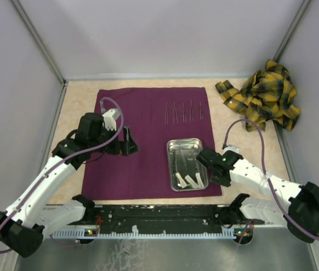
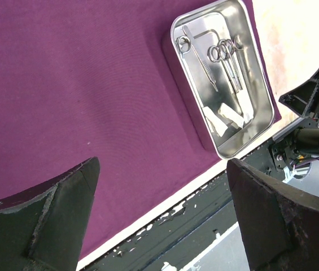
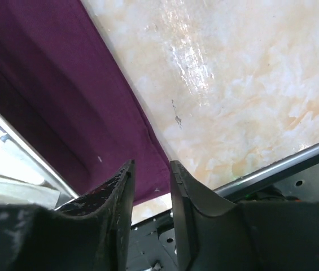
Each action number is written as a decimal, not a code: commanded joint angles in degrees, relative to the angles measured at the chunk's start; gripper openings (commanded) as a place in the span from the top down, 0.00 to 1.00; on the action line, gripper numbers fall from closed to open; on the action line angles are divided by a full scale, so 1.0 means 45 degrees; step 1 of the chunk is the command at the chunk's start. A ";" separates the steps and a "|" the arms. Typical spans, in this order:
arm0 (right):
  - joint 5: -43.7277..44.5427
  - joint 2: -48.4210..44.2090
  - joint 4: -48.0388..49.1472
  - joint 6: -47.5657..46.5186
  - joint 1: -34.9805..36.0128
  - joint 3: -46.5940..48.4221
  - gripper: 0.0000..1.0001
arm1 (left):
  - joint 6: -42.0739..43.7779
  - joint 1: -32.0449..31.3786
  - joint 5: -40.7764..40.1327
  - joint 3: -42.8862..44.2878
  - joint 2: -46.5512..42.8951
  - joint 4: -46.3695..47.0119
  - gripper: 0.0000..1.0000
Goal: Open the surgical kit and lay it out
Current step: Move the surgical kit at the center of the board, then pick up the medical item from the container.
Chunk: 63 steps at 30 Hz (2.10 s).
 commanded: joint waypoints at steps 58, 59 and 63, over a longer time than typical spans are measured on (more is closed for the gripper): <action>-0.3600 0.0243 0.5889 -0.8333 0.0055 0.3293 0.33 | -0.1869 -0.0027 -0.2814 0.6079 0.5320 -0.0345 0.00; -0.3586 0.0158 0.5845 -0.8326 0.0050 0.3271 0.33 | -0.1816 -0.0026 -0.2599 0.6250 0.5575 -0.0363 0.00; -0.3534 -0.0030 0.5751 -0.8321 0.0049 0.3081 0.36 | -0.1935 -0.0037 -0.1877 0.6129 0.5659 -0.0325 0.00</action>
